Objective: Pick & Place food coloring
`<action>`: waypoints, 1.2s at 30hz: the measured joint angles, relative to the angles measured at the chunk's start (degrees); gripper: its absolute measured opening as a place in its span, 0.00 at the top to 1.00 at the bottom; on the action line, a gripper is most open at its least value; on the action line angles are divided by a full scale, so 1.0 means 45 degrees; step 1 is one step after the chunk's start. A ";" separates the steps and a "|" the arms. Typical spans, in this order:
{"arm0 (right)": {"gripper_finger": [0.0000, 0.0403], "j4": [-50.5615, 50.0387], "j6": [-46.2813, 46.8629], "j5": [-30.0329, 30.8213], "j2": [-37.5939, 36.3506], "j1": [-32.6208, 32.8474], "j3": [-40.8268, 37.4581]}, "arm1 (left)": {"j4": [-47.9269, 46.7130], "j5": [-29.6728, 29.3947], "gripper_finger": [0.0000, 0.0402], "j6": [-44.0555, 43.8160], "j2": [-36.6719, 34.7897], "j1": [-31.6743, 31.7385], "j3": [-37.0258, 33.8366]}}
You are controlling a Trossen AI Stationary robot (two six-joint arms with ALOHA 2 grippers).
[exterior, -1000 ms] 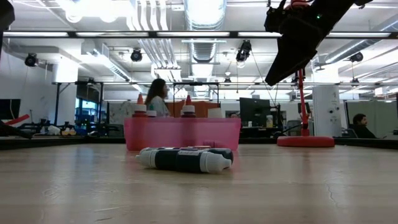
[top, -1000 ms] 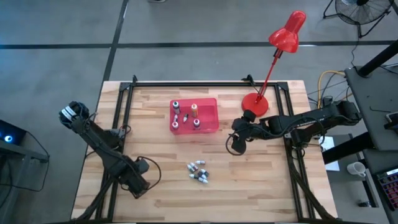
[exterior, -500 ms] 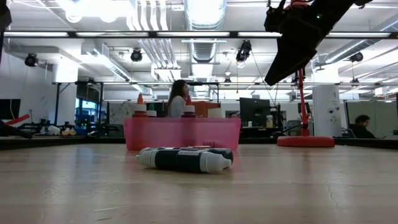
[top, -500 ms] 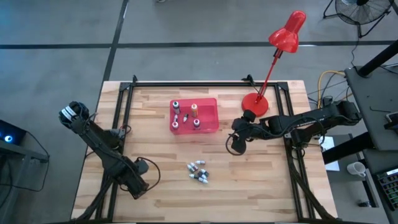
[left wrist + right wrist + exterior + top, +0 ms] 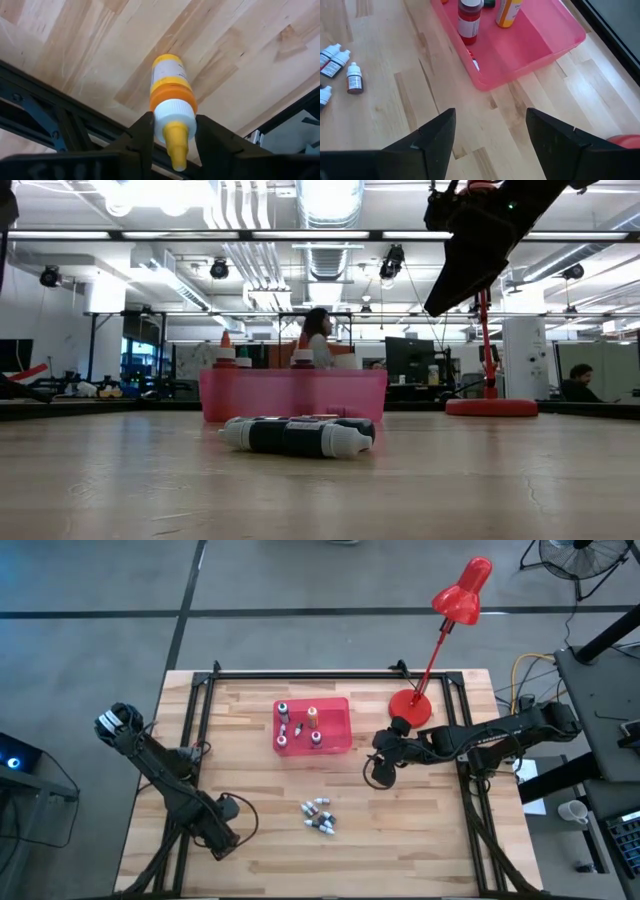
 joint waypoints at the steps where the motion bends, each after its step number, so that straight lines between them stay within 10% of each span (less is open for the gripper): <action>1: 0.42 0.0005 0.0000 0.0000 0.0000 0.0001 0.0000 | 0.0009 0.0029 0.75 0.0000 -0.0002 0.0004 -0.0019; 17: 0.42 0.0029 0.0174 -0.0008 0.0000 0.0003 0.0000 | -0.2209 -0.0400 0.77 0.0832 -0.0194 0.1249 0.1336; 36: 0.42 -0.0005 0.0990 0.0000 -0.0617 0.0008 0.0000 | -0.4851 -0.4418 0.78 1.0578 0.1025 1.0857 0.7636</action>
